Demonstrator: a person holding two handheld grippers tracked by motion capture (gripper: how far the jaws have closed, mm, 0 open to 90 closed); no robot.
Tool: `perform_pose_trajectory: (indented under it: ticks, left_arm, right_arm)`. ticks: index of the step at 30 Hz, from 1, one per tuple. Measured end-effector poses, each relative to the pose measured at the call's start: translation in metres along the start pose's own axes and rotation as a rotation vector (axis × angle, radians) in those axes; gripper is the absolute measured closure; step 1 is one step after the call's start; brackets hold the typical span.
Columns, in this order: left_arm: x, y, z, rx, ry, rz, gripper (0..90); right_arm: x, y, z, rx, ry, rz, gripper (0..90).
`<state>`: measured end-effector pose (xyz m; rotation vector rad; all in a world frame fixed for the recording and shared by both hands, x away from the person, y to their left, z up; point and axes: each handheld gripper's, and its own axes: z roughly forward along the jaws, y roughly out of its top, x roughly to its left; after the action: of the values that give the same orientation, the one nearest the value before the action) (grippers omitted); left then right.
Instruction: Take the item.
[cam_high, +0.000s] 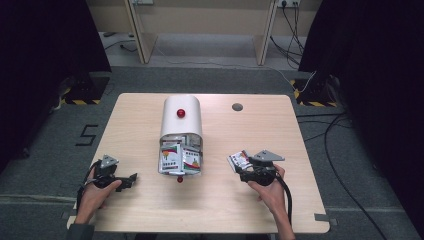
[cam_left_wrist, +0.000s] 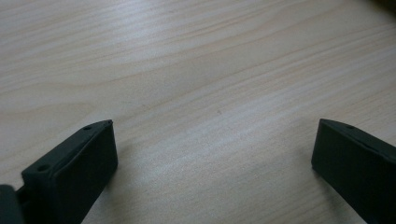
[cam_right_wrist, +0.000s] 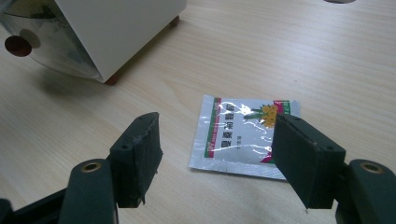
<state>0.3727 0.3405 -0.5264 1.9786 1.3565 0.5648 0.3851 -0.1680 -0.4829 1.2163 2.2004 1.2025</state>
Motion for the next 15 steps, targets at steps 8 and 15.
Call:
perform_pose_trajectory:
  ticks: [8,15]
  left_arm:
    - [0.000,0.000,0.000,0.000,0.000,0.000,0.0]
    - [0.000,0.000,0.000,0.000,0.000,0.001,0.0]
  right_arm:
    - [-0.001,-0.006,-0.010,0.005,-0.005,0.002,33.6]
    - [-0.002,-0.013,-0.018,0.009,-0.012,0.008,33.7]
